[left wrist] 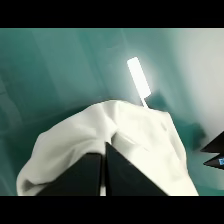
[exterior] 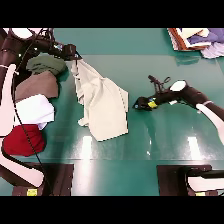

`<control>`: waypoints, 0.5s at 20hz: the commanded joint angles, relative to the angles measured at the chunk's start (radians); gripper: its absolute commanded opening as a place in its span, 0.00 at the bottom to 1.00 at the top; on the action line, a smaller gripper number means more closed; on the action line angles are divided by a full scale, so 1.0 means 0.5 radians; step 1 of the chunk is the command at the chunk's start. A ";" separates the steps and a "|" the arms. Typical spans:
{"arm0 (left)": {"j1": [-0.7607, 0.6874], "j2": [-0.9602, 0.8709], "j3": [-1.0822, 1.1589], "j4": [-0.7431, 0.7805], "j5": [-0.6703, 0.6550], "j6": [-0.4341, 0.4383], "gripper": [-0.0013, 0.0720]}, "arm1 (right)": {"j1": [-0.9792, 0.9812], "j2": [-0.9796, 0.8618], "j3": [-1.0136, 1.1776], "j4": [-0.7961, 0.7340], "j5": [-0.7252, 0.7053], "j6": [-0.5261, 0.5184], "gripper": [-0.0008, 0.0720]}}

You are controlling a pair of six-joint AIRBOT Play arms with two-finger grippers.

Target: Fold the shirts.

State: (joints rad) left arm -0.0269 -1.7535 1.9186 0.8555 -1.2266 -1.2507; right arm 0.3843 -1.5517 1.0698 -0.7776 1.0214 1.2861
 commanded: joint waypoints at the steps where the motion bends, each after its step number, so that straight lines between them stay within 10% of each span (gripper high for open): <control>1: 0.006 0.005 0.002 0.049 -0.027 0.003 0.05 | 0.137 -0.247 0.249 0.054 -0.105 -0.024 0.60; 4: 0.006 0.005 0.002 0.056 -0.032 0.003 0.05 | 0.200 -0.381 0.443 0.047 -0.108 -0.024 0.53; 8: 0.006 0.027 0.002 0.057 -0.049 -0.005 0.05 | 0.225 -0.463 0.622 0.014 -0.105 -0.032 0.03; 10: 0.027 0.101 0.005 0.065 -0.044 -0.005 0.05 | 0.180 -0.407 0.706 -0.137 -0.060 -0.006 0.03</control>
State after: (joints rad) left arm -0.0223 -1.7329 1.9194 0.8825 -1.2480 -1.2507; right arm 0.4835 -1.7569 1.3617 -0.7845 0.9764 1.2736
